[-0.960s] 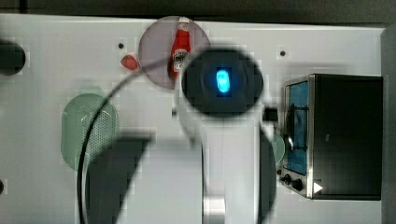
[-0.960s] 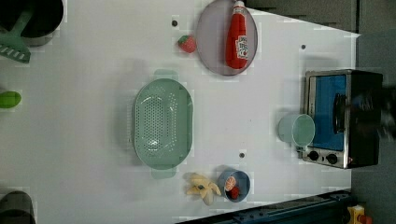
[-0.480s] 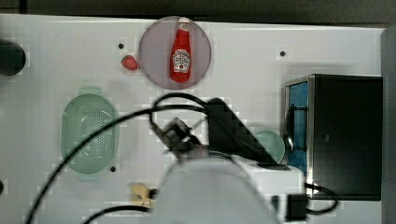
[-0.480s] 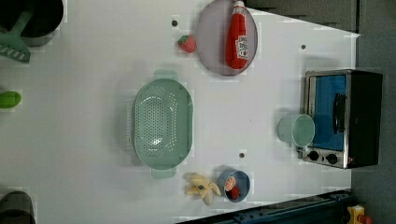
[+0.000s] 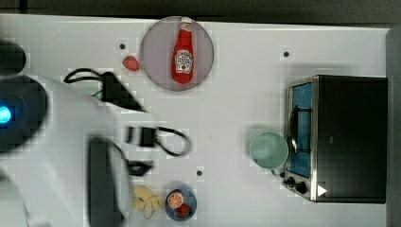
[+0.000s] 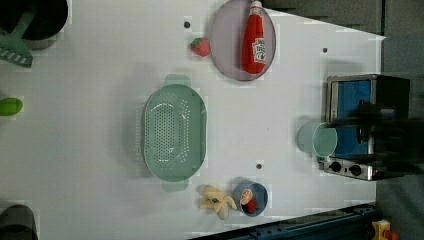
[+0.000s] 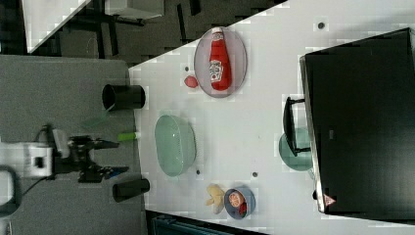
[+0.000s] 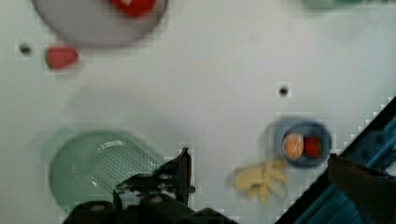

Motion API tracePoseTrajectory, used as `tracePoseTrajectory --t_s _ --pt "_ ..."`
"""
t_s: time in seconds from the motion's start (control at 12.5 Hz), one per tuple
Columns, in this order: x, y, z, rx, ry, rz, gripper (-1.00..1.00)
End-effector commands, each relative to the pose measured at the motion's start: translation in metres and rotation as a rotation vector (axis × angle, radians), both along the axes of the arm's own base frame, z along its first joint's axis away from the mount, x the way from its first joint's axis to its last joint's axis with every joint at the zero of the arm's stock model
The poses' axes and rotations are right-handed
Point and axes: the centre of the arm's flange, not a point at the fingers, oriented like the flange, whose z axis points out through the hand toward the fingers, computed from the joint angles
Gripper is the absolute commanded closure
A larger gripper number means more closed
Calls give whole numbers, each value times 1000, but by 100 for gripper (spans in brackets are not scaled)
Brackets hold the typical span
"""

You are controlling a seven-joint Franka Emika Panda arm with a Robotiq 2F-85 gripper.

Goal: Drag strainer left to right.

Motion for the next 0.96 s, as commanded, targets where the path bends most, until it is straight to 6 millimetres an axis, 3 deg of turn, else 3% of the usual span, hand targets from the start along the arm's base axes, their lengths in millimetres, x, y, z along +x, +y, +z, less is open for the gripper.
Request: tracePoseTrajectory --t_s 0.08,0.24,0.4,0.96 --pt "-25 87 -19 -27 -80 -196 -100" --pt "-29 127 -55 -13 -83 -333 -100" --pt "-30 151 -98 -1 -67 -466 -100" --pt "-17 171 -264 96 25 -644 -100"
